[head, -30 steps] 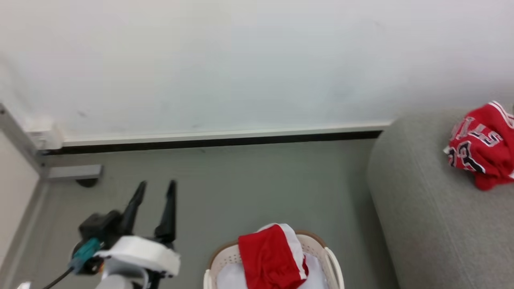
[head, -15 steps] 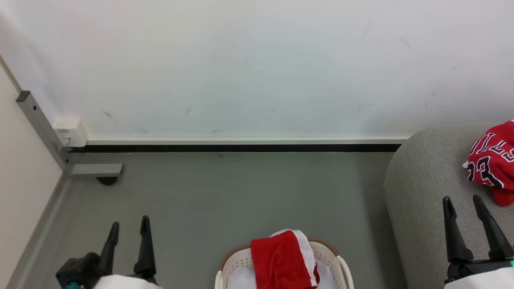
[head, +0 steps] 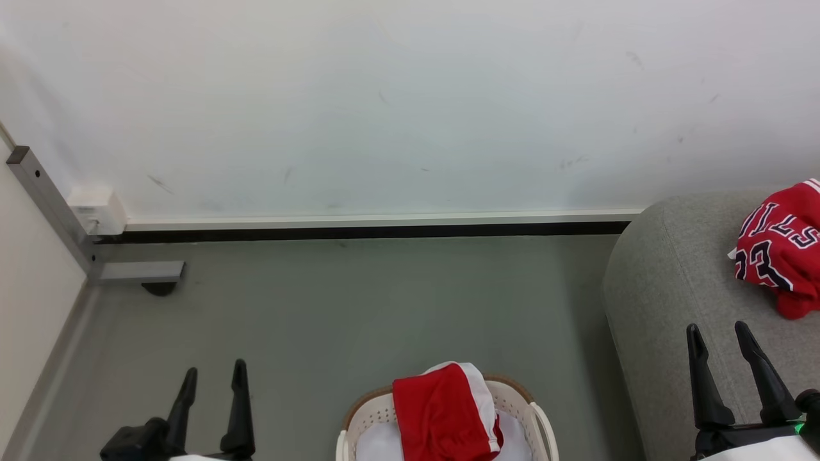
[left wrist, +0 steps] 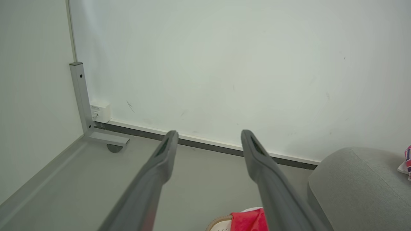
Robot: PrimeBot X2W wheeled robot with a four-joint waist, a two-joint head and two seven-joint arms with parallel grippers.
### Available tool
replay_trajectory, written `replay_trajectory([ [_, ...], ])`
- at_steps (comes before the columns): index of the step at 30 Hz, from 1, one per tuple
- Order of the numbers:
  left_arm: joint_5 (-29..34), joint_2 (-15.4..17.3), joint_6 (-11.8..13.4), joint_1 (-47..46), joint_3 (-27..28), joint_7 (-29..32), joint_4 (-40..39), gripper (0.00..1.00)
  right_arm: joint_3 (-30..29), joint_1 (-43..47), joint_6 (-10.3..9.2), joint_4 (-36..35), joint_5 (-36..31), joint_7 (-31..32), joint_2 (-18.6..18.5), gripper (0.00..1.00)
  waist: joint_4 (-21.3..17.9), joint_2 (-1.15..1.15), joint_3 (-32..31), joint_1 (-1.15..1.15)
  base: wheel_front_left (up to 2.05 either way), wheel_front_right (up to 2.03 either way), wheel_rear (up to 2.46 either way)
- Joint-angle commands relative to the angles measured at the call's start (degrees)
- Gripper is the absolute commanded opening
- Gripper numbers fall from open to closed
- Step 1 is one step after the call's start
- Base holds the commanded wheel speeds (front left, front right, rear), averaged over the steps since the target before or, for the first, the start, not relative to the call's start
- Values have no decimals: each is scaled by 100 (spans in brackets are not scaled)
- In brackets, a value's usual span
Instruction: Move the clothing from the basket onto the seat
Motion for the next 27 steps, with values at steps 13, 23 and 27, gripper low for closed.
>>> replay_trajectory([
  [13,181,-84,-228,-137,100,-3,157,100,65,-168,-12,92,-25,-17,-112,100,-155,0,87,0,0,0,0],
  [23,341,-85,-364,-858,-497,-2,472,100,-38,-672,-12,-47,5,-9,-158,100,-492,0,1026,0,0,0,0],
  [27,474,-87,-427,-1350,-790,-3,790,100,-301,-1029,-12,-203,9,-9,-142,100,-662,0,1542,0,0,0,0],
])
